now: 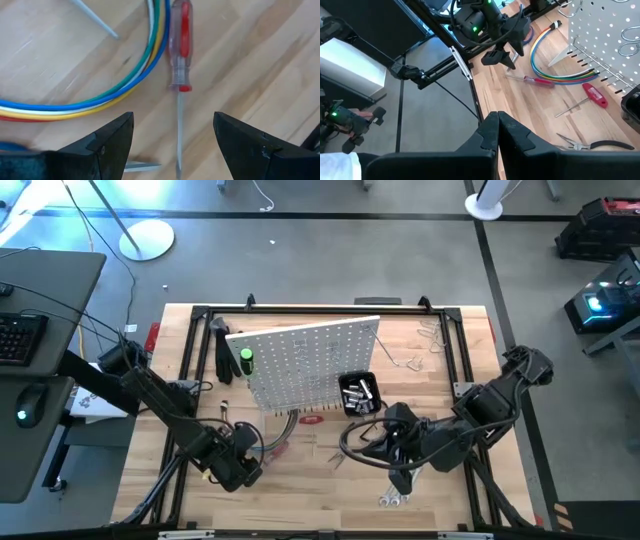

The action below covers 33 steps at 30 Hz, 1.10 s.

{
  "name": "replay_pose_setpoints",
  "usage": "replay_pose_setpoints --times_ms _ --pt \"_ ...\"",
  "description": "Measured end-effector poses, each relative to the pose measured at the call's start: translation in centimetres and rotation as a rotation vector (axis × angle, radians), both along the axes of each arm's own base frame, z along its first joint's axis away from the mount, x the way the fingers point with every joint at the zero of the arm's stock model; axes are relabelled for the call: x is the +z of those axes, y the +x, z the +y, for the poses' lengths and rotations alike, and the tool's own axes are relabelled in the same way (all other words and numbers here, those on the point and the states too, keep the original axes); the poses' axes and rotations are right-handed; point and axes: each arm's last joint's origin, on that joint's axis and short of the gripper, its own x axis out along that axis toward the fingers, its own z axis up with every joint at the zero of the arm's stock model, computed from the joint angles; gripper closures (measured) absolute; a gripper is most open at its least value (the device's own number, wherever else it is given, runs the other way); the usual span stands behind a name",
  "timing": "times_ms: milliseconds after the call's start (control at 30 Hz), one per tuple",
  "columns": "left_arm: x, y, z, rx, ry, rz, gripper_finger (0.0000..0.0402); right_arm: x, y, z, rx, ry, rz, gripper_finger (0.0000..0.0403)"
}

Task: Hang tools onto peg board
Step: Hang the red screwdriver on the peg board

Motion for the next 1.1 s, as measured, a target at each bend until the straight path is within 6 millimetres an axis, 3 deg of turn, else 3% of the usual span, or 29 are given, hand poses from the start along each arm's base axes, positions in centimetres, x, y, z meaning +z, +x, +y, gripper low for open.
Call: replay_pose_setpoints --times_ms 1100 --pt "-0.5 1.2 0.2 -0.023 -0.010 -0.013 0.0133 0.0 0.0 0.0 -0.006 -0.003 -0.002 0.0402"
